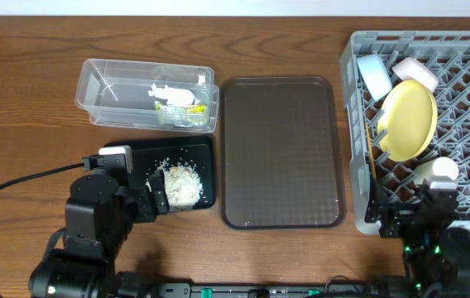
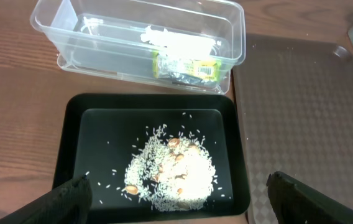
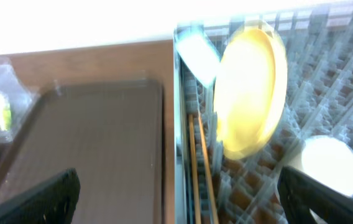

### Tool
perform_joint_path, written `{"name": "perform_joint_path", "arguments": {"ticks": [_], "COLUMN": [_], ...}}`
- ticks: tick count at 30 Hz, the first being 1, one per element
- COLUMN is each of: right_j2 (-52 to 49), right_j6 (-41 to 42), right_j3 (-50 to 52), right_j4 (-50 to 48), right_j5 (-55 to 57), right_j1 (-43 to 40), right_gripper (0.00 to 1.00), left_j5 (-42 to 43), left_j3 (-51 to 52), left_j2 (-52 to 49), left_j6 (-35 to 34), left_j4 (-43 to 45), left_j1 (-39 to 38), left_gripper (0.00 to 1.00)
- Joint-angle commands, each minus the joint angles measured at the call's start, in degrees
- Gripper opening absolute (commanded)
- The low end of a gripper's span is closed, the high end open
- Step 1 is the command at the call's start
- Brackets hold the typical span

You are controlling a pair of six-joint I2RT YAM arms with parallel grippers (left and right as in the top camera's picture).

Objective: Sort waste into correct bins and load items into the dishwasher rack

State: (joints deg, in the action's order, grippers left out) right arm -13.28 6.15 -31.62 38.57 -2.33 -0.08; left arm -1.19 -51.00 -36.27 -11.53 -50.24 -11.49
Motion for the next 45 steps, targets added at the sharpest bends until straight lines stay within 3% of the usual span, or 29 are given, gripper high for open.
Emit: {"name": "perform_joint_path", "arguments": {"ticks": [1,6,12,19,45], "right_j2": [6.45,13.11,12.98,12.94,12.74], "right_j6": [-1.99,-1.99,-5.73,-9.57,-9.64], "right_j3": [8.09,19.69,31.04,31.30,31.30], "right_j4": [-6.84,-23.47,-43.54,-34.45,-34.67], "right_j5": [-1.68,-2.27,-2.23,-2.25,-2.23], "right_j1": [0.59,0.59,0.59,0.96,0.90], "right_gripper": [0.99,0.99,0.99,0.99,0.99], "left_j5": [0.57,0.57,0.57,0.57,0.57], "left_j3": [0.33,0.33,0.33,0.33,0.33], "left_j2": [-0.07,-0.07,-0.07,-0.07,-0.07], "left_j6": [0.98,0.98,0.98,0.98,0.98], "left_j4": [0.15,0.15,0.15,0.15,0.15], "left_j1": [-0.22,-0.22,-0.22,-0.22,-0.22], "left_gripper": [0.92,0.92,0.92,0.92,0.92]}}
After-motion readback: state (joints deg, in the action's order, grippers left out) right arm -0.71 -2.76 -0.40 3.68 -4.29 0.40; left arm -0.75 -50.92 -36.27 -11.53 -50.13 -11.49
